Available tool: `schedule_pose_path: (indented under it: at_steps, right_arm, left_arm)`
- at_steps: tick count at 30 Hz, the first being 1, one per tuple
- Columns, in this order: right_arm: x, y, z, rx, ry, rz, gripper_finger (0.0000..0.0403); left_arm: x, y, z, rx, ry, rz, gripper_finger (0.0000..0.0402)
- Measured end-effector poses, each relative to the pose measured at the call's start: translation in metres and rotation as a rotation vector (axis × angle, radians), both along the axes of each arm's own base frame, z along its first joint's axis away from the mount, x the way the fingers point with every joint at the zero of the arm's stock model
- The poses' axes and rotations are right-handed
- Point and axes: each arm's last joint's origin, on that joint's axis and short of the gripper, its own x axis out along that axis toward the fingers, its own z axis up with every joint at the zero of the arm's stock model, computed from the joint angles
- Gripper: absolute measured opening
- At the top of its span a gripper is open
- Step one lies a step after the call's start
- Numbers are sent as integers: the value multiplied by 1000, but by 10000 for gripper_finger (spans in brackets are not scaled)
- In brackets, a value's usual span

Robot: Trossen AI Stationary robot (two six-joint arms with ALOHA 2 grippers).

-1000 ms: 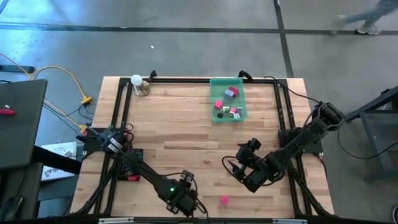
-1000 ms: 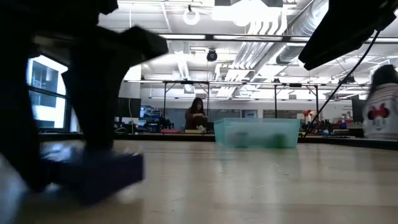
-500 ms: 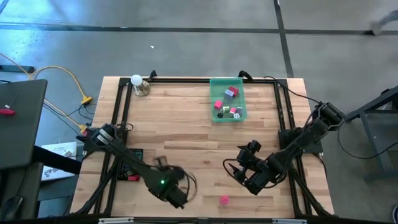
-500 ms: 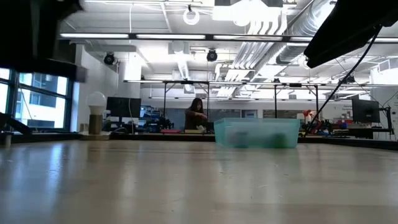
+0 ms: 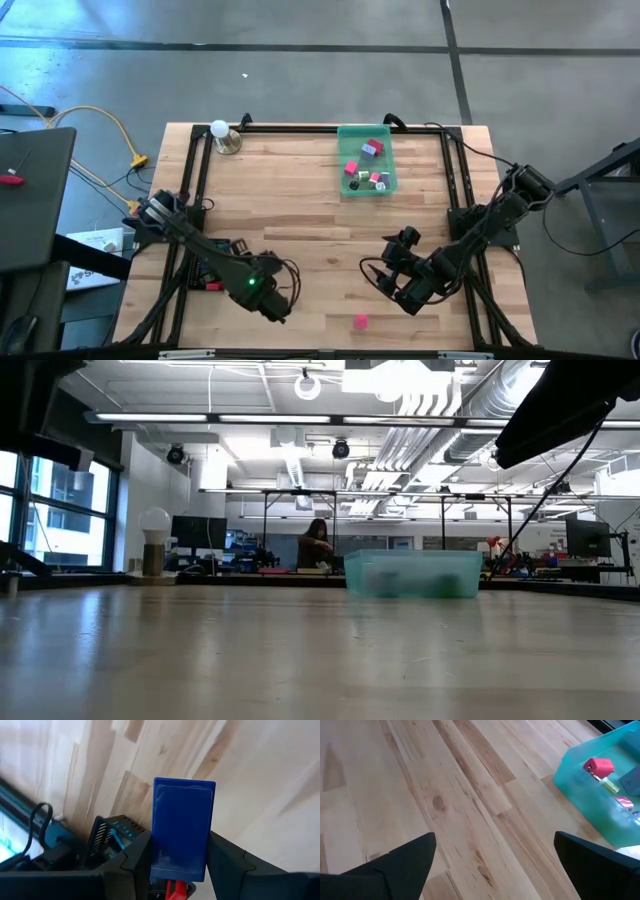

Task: Pick & Place Office items
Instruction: Put the blue digital timer into the black bin

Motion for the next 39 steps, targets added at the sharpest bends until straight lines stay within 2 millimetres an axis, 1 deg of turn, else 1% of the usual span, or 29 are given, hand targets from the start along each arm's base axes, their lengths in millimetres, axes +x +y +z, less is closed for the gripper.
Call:
schedule_pose_path:
  at_steps: [3,5,11,16,20,22,25,28,32,34,39]
  right_arm:
    - [0,0,0,-1,-1,0,395]
    - [0,0,0,-2,0,1,395]
    - [-1,1,0,-2,-1,6,395]
    - [-1,1,0,-5,-3,5,395]
    - [-1,1,0,-4,-3,5,395]
    - [-1,1,0,-4,-3,5,395]
    - [-1,1,0,-4,-3,4,395]
    - [-1,1,0,-4,-4,4,395]
    - [-1,1,0,-4,-4,4,395]
    - [-1,1,0,-4,-4,4,395]
    - [-1,1,0,-4,-4,4,395]
  left_arm:
    - [-6,4,-3,10,14,33,142]
    - [-15,8,-5,19,28,53,142]
    - [-56,22,-7,40,29,181,142]
    - [-90,34,-7,56,3,387,142]
    - [-109,36,-10,62,-10,560,142]
    - [-114,34,-13,62,-22,609,142]
    - [-120,33,-18,58,-36,636,142]
    - [-120,30,-24,39,-51,638,142]
    - [-120,32,-32,42,-46,666,142]
    - [-122,34,-39,48,-32,680,142]
    - [-122,33,-57,1,-42,664,142]
